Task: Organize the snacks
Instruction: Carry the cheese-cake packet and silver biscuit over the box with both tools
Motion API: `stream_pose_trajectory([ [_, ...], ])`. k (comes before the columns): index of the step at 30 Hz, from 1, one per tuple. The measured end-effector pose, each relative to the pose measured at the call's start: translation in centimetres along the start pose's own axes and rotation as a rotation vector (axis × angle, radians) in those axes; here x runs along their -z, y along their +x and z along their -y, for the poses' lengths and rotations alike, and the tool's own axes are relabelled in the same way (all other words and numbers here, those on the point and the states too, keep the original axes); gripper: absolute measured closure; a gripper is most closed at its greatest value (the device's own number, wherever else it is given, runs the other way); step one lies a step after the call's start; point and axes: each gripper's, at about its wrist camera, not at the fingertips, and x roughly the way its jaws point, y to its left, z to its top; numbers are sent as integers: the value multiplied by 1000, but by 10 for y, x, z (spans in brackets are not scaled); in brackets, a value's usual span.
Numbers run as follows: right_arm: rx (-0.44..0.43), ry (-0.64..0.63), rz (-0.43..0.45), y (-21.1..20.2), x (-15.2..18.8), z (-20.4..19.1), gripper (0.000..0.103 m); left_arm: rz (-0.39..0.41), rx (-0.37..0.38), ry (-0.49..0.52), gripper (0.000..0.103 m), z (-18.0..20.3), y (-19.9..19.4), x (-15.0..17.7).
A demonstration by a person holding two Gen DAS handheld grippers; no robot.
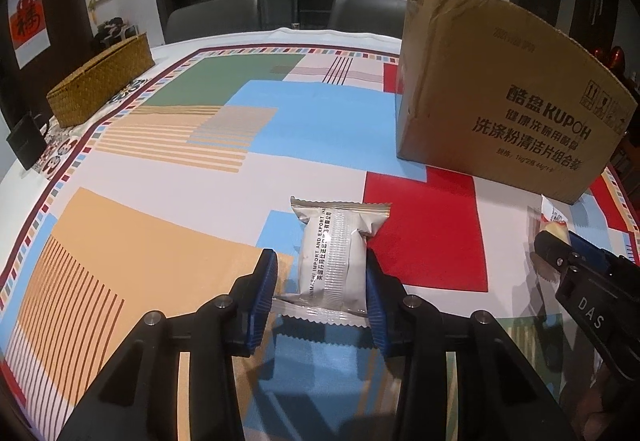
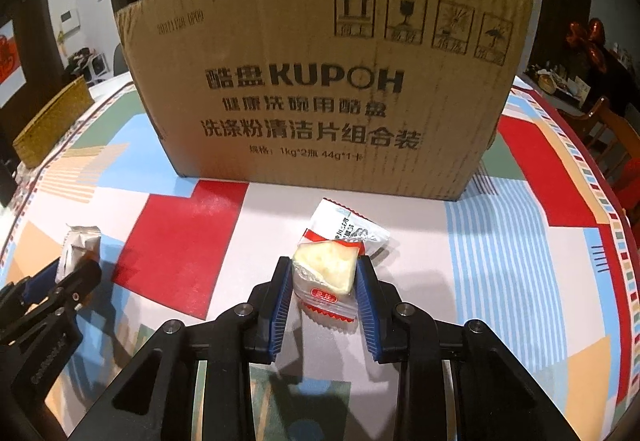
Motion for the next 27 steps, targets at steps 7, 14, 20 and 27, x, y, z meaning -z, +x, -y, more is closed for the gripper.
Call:
stream_pose_trajectory([
  [7, -11, 6, 32, -18, -4, 3, 70, 20, 5, -1, 62, 1, -11, -4],
  [14, -24, 15, 75, -39, -13, 3, 70, 51, 10, 3, 62, 4, -26, -13],
  [20, -32, 20, 108, -56, -21, 3, 70, 76, 16, 9, 62, 7, -39, -23],
  [27, -32, 29, 143, -72, -32, 6, 70, 107, 24, 18, 62, 13, -53, -36],
])
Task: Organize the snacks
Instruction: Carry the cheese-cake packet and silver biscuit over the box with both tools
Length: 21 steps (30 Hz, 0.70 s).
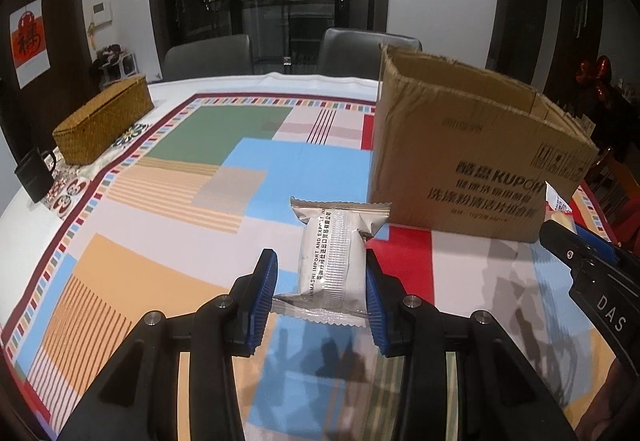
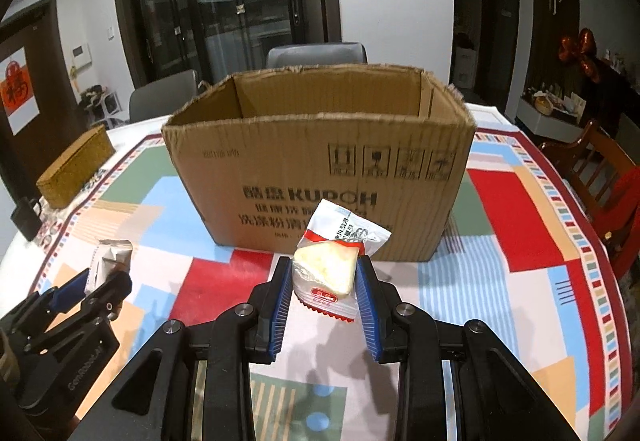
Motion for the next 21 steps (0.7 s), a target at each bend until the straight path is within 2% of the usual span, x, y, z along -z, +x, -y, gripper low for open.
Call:
stream_pose_trajectory([
  [21, 4, -1, 106, -32, -40, 7, 70, 109, 25, 32, 62, 21, -33, -49],
])
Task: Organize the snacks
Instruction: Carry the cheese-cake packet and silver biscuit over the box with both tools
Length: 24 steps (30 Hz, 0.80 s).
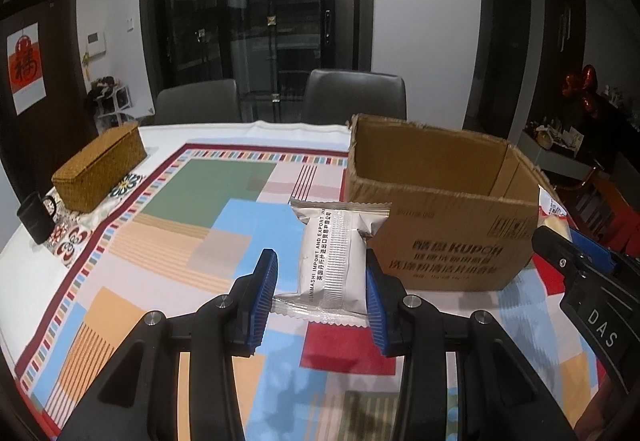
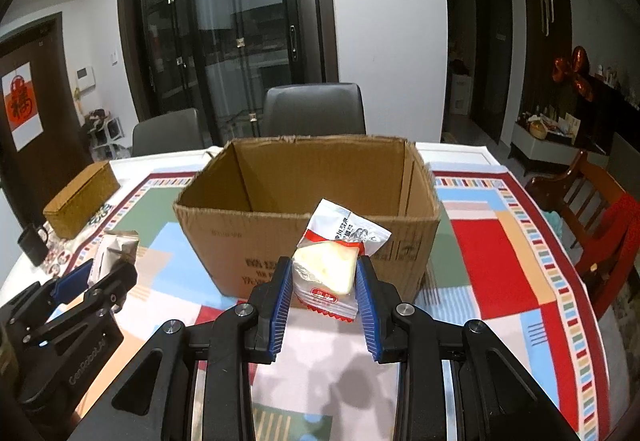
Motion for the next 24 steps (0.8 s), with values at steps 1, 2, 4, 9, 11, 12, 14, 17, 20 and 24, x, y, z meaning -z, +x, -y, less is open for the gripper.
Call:
stream_pose_trajectory([
  [1, 1, 0, 5, -1, -3, 1, 70, 5, 3, 2, 62, 1, -1, -3],
  [2, 1, 0, 10, -2, -5, 1, 70, 9, 6, 3, 62, 2, -2, -6],
  [4, 1, -1, 17, -4, -8, 2, 70, 20, 8, 9, 62, 6, -3, -11],
  [9, 4, -1, 38, -7, -19, 5, 70, 44, 18, 18, 62, 13, -5, -26],
  [11, 6, -1, 45, -7, -23, 6, 70, 50, 22, 25, 62, 16, -5, -31],
  [12, 6, 0, 48, -7, -25, 7, 70, 52, 24, 28, 62, 18, -4, -34],
  [14, 8, -1, 53, -7, -28, 7, 70, 57, 28, 31, 62, 20, -4, -37],
  [17, 10, -1, 58, -6, -33, 9, 70, 63, 34, 37, 62, 24, -2, -43],
  [20, 13, -1, 63, -4, -36, 10, 70, 70, 39, 47, 62, 29, 1, -50],
  [24, 19, -2, 70, 0, -43, 12, 70, 81, 44, 58, 62, 33, 8, -59],
])
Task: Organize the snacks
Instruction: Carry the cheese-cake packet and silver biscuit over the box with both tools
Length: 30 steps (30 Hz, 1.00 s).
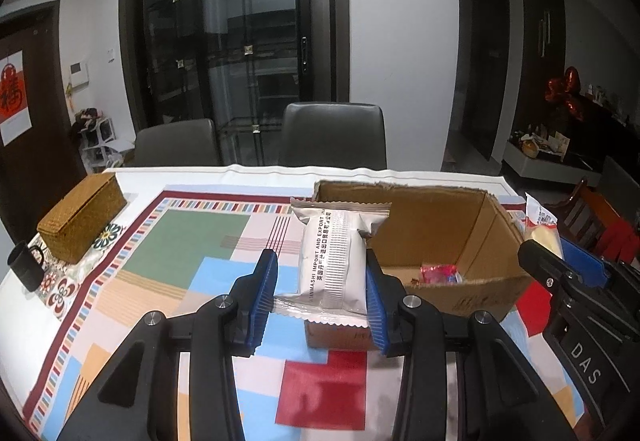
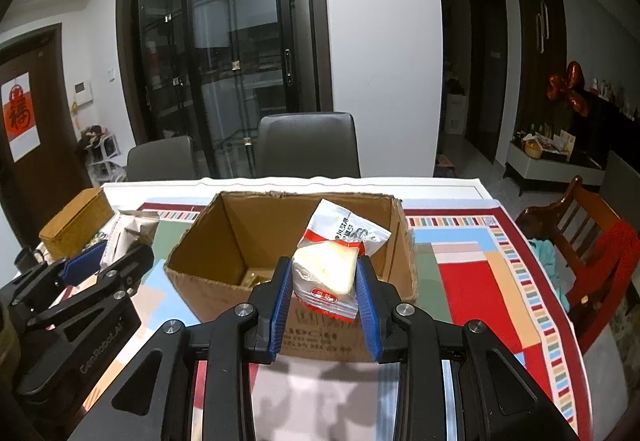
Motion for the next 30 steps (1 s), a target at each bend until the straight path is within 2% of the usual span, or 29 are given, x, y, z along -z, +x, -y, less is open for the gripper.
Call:
stream_pose_trajectory([
  [16, 9, 0, 6, 13, -12, 1, 70, 13, 3, 40, 62, 8, 30, -25],
  [30, 22, 4, -20, 46, -20, 6, 70, -1, 15, 52, 62, 12, 57, -33],
])
